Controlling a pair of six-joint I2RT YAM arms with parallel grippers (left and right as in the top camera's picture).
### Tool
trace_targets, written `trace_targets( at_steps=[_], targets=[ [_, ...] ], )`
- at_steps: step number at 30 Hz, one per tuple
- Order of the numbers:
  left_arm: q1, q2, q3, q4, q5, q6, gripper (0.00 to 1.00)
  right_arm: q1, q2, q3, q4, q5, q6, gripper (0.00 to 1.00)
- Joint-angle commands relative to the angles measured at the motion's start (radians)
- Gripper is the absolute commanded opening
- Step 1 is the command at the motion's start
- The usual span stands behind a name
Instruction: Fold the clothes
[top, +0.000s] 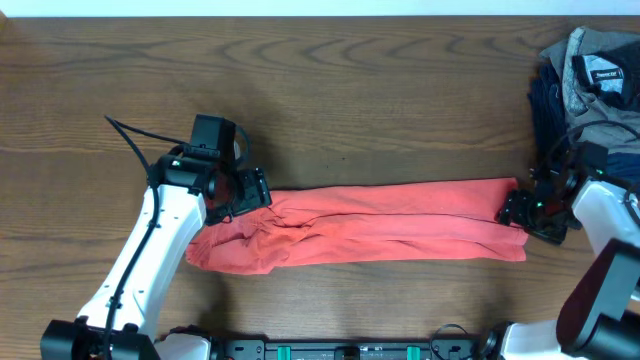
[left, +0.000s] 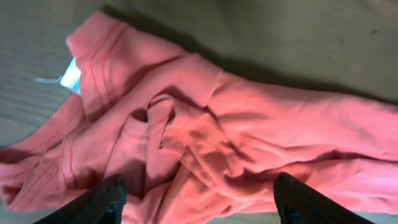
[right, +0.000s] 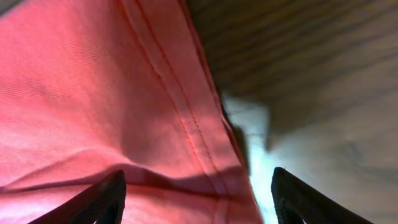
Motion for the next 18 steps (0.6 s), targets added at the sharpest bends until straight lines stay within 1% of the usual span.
trace_targets(
  at_steps=[1,3,5,9,10,11,12,15,16,18],
  targets=[
    [0.000,0.006,0.008,-0.008,-0.014,0.009,0.78,-0.005,0.058,-0.005,0.008,-0.033,-0.027,0.73],
    [0.000,0.006,0.008,-0.008,-0.014,0.009,0.78,-0.005,0.087,-0.005,0.010,-0.033,-0.027,0.72],
    [0.000,0.006,0.008,-0.009,-0.014,0.008,0.78,-0.005,0.116,-0.005,0.012,-0.041,-0.027,0.67],
    [0.000,0.006,0.008,-0.011,-0.014,0.008,0.78,-0.005,0.160,-0.005,0.014,-0.108,-0.027,0.40],
    [0.000,0.006,0.008,-0.011,-0.014,0.009,0.78,-0.005,0.163,-0.005,0.013,-0.111,-0.027,0.34],
    [0.000,0.006,0.008,-0.011,-0.014,0.009,0.77,-0.005,0.164,-0.005,0.010,-0.110,-0.027,0.26],
    [0.000,0.006,0.008,-0.012,-0.014,0.009,0.77,-0.005,0.164,-0.005,0.009,-0.110,-0.027,0.20],
    [0.000,0.006,0.008,-0.013,-0.014,0.008,0.78,-0.005,0.163,-0.005,0.010,-0.110,-0.027,0.05],
    [0.000,0.006,0.008,-0.013,-0.014,0.009,0.77,-0.005,0.163,-0.004,0.010,-0.110,-0.027,0.02],
    [0.000,0.006,0.008,-0.012,-0.014,0.009,0.78,-0.005,0.163,0.005,0.008,-0.110,-0.027,0.01]
  ],
)
